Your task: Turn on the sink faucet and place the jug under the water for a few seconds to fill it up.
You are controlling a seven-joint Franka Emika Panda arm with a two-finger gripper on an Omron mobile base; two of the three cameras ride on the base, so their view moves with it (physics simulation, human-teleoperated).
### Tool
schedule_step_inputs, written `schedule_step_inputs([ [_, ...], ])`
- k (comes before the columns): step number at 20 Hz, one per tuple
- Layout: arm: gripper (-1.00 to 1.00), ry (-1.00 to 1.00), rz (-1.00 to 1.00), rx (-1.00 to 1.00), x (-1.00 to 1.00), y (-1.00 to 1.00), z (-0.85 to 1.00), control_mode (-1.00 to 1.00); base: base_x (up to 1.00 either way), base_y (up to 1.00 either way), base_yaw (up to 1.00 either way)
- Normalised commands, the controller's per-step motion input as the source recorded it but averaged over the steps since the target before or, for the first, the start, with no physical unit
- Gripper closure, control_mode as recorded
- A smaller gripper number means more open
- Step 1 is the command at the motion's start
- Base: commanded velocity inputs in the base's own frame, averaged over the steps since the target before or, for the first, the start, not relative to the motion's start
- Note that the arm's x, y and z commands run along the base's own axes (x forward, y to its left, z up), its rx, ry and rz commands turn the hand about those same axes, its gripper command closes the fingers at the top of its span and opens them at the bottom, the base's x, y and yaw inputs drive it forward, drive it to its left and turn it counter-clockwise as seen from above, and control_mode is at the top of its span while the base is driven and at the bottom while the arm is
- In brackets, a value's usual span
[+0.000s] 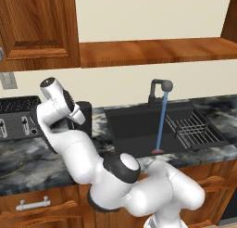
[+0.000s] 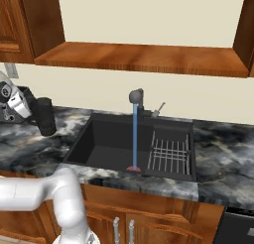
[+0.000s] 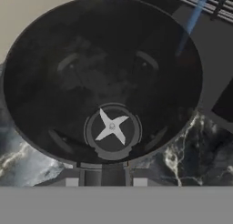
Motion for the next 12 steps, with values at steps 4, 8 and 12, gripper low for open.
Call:
schedule_step_inputs([
  [4, 1.00, 0.00, -0.24, 0.13, -0.26, -1.00, 0.18, -1.00, 0.00, 0.00, 0.00],
  [8, 1.00, 0.00, -0.25, 0.13, -0.31, -1.00, 0.04, -1.00, 0.00, 0.00, 0.00],
  [12, 1.00, 0.00, -0.23, 0.08, -0.19, -1.00, 0.00, -1.00, 0.00, 0.00, 0.00],
])
